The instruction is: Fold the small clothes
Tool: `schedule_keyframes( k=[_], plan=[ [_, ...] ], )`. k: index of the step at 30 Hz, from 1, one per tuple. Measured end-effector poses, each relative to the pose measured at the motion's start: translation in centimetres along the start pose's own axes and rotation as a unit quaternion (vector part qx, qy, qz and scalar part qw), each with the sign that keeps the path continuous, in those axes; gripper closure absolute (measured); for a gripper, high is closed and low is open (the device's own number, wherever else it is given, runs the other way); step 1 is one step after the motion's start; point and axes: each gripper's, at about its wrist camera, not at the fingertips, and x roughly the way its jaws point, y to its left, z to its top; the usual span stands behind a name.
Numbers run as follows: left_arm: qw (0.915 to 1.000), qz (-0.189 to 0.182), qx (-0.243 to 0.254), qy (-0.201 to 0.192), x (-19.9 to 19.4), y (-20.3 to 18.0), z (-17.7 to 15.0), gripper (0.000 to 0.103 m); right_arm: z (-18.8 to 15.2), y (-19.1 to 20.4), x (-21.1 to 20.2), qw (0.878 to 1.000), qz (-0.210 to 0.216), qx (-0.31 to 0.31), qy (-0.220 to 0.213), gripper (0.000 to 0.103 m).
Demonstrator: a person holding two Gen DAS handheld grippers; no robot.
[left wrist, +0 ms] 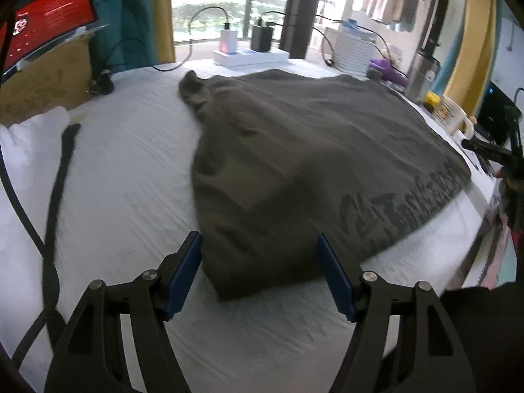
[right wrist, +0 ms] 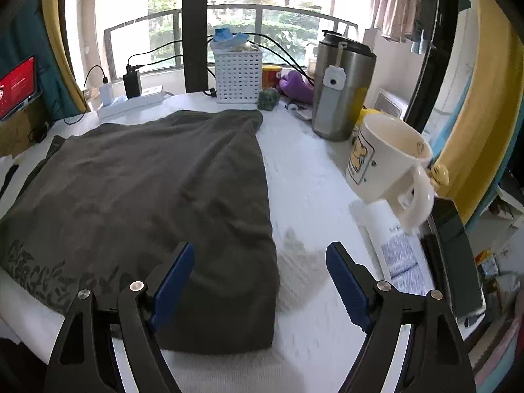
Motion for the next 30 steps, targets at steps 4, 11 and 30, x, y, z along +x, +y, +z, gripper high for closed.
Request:
schedule_keyframes(
  k=[4, 11, 30],
  plan=[
    [1.0000, -0.008, -0.002, 0.005, 0.3, -0.6, -0.3, 0.046, -0.7, -0.4, -0.2, 1.000, 0.001, 0.005, 0.000, 0.019],
    [1.0000, -0.002, -0.001, 0.003, 0.7, -1.0, -0.5, 0.090, -1.7, -1.5, -0.4, 1.000, -0.003, 0.015, 0.002, 0.019],
    [0.9992, 0.032, 0.008, 0.024, -1.4, -2.6, -2.3, 0.094, -4.8, -1.9, 1.5, 0.998, 0.040, 0.051, 0.019, 0.020]
  ],
)
